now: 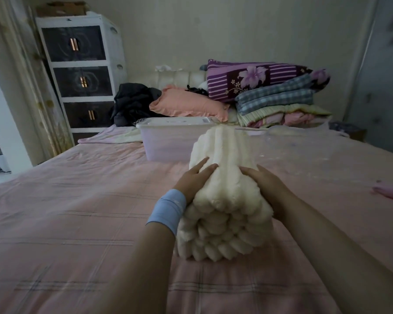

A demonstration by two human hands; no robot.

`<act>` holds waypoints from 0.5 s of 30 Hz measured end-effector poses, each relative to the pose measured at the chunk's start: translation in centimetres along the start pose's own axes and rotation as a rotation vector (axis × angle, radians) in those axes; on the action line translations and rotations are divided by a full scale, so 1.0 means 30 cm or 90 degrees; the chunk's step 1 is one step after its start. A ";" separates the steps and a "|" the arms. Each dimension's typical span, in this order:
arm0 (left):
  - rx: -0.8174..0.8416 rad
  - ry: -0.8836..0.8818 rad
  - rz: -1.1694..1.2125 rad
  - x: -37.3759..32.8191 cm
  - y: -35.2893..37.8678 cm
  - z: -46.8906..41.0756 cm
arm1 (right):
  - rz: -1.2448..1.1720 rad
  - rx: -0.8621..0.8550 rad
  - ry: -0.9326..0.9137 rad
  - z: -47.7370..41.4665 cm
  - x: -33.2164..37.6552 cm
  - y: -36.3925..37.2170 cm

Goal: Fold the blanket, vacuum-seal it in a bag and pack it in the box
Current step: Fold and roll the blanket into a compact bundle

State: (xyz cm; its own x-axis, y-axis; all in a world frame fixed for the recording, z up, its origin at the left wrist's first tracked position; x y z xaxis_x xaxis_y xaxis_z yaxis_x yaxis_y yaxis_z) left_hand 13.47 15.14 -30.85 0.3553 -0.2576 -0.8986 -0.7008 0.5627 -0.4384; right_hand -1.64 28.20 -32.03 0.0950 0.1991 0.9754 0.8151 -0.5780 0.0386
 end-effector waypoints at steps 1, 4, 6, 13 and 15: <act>0.018 0.009 0.012 -0.025 0.049 -0.008 | 0.027 -0.029 -0.014 0.005 0.029 -0.057; 0.081 0.029 0.048 -0.075 0.171 -0.023 | 0.165 -0.084 -0.039 0.004 0.102 -0.206; 0.128 0.013 0.012 -0.087 0.238 -0.030 | 0.279 -0.063 0.039 -0.025 0.073 -0.268; 0.080 0.003 -0.212 -0.081 0.216 -0.073 | 0.403 -0.030 0.056 -0.077 -0.108 -0.246; -0.043 0.106 -0.235 -0.132 0.196 -0.045 | 0.405 -0.013 0.066 -0.085 -0.101 -0.230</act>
State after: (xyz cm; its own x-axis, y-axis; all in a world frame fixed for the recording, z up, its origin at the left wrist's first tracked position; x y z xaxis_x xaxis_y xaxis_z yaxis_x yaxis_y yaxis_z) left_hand 7.10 18.41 -29.89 0.4891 -0.5595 -0.6692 -0.5864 0.3570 -0.7271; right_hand -9.01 29.57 -34.69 0.4996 -0.2645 0.8249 0.6065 -0.5732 -0.5511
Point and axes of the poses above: each hand's wrist, its own z-axis away from the middle knuckle, its own y-axis out of the palm, x = y × z, the point moved 3 cm from there along -z, towards the middle knuckle, and after that the axes turned 8 degrees about -y, right-handed, at the moved point
